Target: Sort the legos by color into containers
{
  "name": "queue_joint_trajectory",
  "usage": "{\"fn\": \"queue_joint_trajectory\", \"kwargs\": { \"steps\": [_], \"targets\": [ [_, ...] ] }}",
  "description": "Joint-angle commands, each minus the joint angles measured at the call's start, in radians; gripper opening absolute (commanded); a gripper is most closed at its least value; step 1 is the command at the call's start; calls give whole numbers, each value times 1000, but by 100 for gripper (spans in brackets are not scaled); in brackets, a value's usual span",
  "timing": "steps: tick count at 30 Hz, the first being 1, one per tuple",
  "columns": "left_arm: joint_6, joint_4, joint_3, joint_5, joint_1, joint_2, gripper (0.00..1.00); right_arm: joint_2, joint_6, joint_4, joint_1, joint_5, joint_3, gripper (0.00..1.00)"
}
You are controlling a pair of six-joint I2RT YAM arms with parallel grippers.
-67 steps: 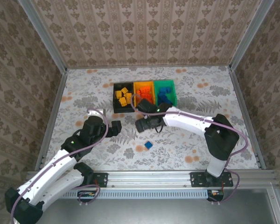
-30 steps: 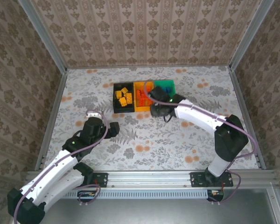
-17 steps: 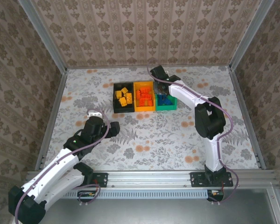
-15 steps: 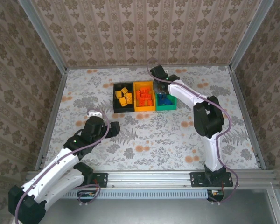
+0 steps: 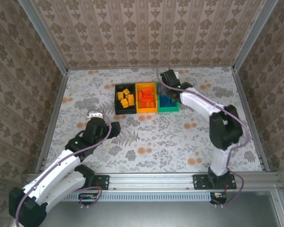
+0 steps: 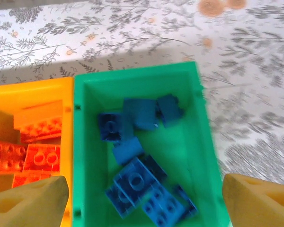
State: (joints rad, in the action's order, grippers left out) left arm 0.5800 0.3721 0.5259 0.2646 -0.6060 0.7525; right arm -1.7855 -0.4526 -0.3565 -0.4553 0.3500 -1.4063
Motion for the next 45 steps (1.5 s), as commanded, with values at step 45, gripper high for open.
{"fn": "queue_joint_trajectory", "kwargs": {
  "steps": [45],
  "targets": [
    [-600,-1273,-143,-87,569,784,100,432,367,950,434,-126,924,100]
  ]
}}
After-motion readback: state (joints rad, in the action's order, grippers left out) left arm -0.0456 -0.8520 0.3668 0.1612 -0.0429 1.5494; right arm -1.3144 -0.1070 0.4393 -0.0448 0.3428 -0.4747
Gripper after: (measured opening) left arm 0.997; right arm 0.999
